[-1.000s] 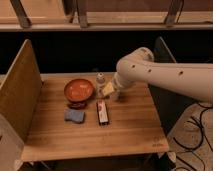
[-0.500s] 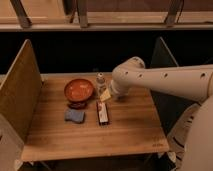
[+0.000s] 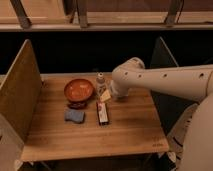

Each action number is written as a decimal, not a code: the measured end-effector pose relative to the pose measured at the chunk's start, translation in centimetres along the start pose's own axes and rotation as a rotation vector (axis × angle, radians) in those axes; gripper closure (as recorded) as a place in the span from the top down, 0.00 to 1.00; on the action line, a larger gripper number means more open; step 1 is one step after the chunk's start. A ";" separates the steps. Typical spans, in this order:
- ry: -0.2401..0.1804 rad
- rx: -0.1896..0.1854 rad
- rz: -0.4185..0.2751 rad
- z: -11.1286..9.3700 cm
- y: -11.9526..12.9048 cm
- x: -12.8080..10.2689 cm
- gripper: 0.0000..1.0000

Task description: Place the eraser on the white sponge

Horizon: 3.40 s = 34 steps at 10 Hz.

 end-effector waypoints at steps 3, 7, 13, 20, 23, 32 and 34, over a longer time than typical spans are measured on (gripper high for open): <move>0.106 -0.096 0.034 3.8 3.8 2.4 0.80; 0.230 -0.065 0.054 9.1 4.0 3.4 0.80; 0.304 0.048 0.111 15.3 4.3 0.5 0.80; 0.309 0.100 0.155 17.6 2.9 -1.7 0.46; 0.300 0.081 0.178 17.4 2.4 -1.3 0.16; 0.114 -0.072 -0.249 7.0 13.7 -5.1 0.00; 0.109 -0.118 -0.372 6.2 17.8 -4.7 0.00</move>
